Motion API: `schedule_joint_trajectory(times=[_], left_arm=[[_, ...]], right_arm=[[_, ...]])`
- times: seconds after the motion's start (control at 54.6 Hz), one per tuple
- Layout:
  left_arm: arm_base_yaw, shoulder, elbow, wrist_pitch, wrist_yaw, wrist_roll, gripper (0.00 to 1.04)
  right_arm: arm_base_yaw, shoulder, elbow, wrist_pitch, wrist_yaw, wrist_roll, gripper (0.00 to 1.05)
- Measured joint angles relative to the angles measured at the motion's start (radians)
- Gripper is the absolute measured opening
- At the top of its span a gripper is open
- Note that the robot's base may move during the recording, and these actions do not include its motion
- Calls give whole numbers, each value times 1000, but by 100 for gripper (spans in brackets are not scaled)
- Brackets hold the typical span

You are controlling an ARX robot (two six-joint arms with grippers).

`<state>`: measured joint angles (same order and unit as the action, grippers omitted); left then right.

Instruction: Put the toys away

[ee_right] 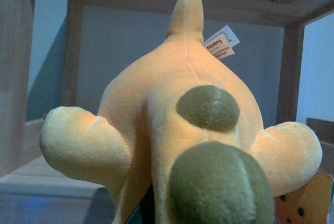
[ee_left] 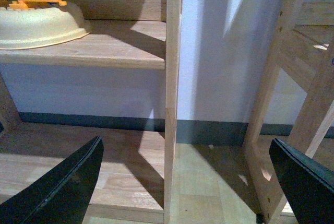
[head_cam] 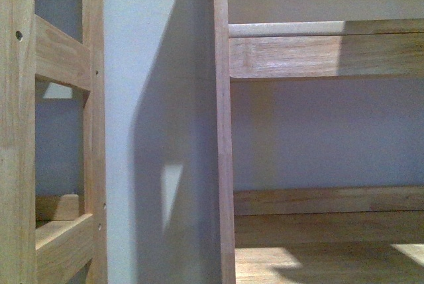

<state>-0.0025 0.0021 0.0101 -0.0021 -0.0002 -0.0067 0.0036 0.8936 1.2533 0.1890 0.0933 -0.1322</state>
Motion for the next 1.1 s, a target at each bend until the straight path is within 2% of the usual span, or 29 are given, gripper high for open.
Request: schedule_joint_trajectory(times=[0.165,0.33,0.715,1.099], left_arm=[[0,0,0,0,0,0,98],[0,0,0,0,0,0,98],[0,0,0,0,0,0,98],[0,0,0,0,0,0,98]], right_arm=[[-79,170,123,-1,-55,71,7],[-92,289,200,8,-101,135,7],[-37,518,385,0,-185,225,7],[24,768,736,-147,-158,372,7]])
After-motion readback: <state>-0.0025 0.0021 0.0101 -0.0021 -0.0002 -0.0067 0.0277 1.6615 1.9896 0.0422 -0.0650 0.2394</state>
